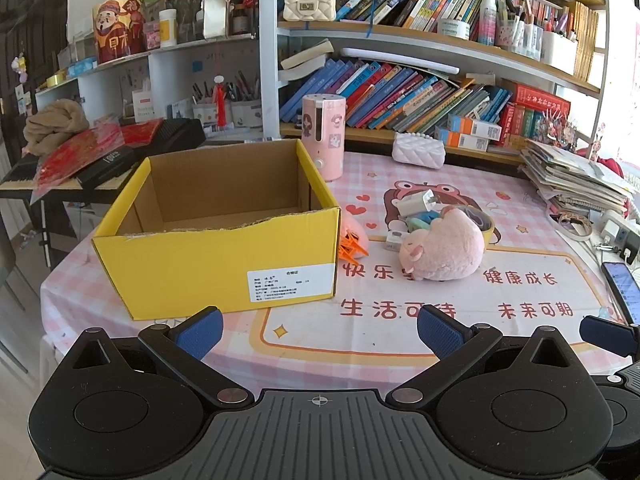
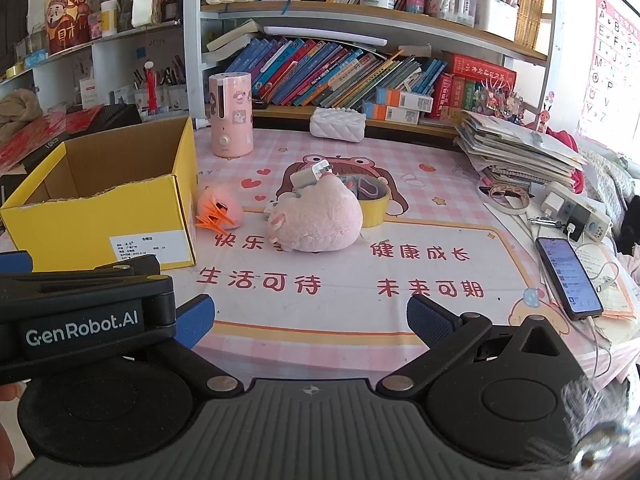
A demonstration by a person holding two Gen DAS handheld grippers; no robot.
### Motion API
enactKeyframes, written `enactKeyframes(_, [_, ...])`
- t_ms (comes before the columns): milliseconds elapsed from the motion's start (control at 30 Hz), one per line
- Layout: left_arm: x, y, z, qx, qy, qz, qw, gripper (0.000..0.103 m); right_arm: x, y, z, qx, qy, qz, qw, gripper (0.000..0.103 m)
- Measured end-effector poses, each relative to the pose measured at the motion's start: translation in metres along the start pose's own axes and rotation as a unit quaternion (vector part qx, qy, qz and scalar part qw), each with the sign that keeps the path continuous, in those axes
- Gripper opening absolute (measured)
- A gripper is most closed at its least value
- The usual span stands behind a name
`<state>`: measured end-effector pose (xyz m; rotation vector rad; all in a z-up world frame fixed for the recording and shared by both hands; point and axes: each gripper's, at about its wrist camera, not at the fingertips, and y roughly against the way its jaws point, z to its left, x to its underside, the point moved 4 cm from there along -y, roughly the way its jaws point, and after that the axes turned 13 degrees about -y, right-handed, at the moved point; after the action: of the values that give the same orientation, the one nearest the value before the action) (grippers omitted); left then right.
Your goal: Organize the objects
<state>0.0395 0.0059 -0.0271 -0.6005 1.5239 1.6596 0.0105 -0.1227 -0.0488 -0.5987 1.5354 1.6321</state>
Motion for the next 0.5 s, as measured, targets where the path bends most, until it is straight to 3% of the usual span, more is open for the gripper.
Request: enactKeyframes(500, [-0.004, -0.011, -0.001, 0.009, 0.000, 0.002, 1.0000, 0.103, -0.002, -0.006, 0.001, -0.004, 0.001, 0.005, 1.000, 0.103])
